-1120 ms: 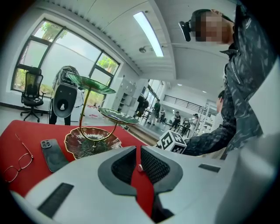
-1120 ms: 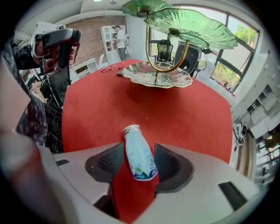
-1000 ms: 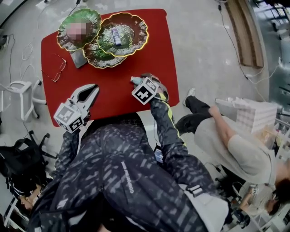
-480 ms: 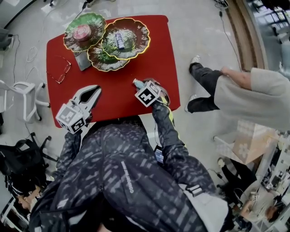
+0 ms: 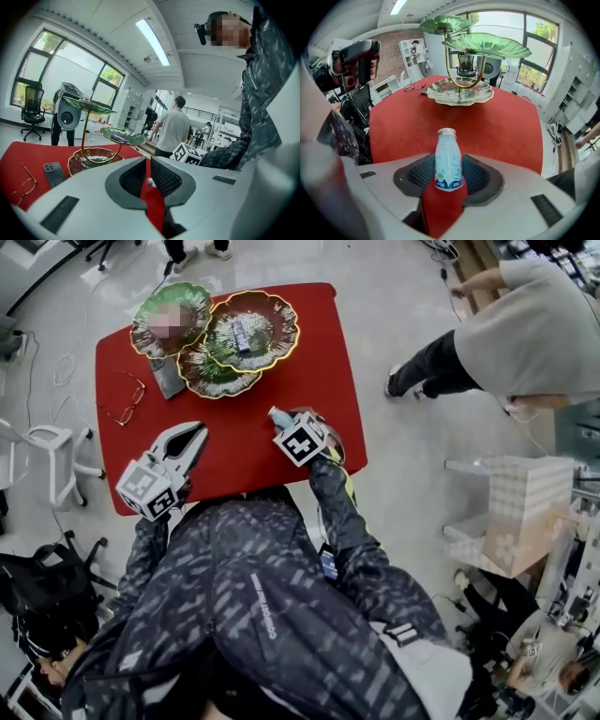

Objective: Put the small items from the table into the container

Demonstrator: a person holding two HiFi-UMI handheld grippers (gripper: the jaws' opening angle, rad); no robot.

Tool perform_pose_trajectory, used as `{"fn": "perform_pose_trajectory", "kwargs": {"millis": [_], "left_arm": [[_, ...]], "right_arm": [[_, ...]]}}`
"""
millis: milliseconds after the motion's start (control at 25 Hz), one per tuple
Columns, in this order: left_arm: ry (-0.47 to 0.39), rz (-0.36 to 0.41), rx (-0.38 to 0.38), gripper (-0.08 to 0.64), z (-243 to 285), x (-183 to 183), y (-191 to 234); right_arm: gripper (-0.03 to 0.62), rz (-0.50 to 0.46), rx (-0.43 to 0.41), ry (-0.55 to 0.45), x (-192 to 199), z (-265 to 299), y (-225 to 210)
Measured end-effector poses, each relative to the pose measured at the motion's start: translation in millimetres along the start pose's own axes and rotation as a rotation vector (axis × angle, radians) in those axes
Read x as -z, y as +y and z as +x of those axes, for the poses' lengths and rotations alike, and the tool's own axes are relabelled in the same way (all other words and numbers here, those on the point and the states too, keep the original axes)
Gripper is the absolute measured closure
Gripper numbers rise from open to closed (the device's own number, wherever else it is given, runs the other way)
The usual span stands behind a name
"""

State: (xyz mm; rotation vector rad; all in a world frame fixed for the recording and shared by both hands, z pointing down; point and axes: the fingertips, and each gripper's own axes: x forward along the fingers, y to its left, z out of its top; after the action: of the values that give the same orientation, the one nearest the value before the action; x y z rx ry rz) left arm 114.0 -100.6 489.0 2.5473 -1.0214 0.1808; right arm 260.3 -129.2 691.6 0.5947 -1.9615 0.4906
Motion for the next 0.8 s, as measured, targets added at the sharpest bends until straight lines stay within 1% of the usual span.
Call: {"fn": "perform_pose_trajectory", "kwargs": {"millis": [80, 240, 360, 560, 720, 800], "left_arm": [[-0.006, 0.001, 0.007, 0.537, 1.5, -2.3, -1.6], [-0.020, 0.008, 0.029, 0.537, 5.6, -6.8, -4.9], [-0.031, 0.011, 0.037, 0.538, 7.5, -10.9, -6.4], [-0.059, 0.013, 0.047, 0.538, 7.1, -19.6, -8.0], [-0.071, 0.013, 0.051, 0.537, 6.1, -22.5, -4.5], [-0.076, 0.015, 0.054, 0.537, 5.7, -24.1, -4.4]], "right_arm": [[0.407, 0.012, 0.002, -0.006, -3.5, -6.3, 2.4], [0.405, 0.013, 0.020, -0.052, -20.6, -21.5, 4.1], [0.407, 0.019, 0.023, -0.060, -28.7, -35.7, 7.8], [0.407, -0.004, 0.056, -0.129, -59.0, -66.9, 5.5], [0.407, 0.036, 0.026, -0.149, -74.8, -79.2, 10.6], [0.407, 0.039, 0.024, -0.171, -85.3, -87.6, 11.1]]}}
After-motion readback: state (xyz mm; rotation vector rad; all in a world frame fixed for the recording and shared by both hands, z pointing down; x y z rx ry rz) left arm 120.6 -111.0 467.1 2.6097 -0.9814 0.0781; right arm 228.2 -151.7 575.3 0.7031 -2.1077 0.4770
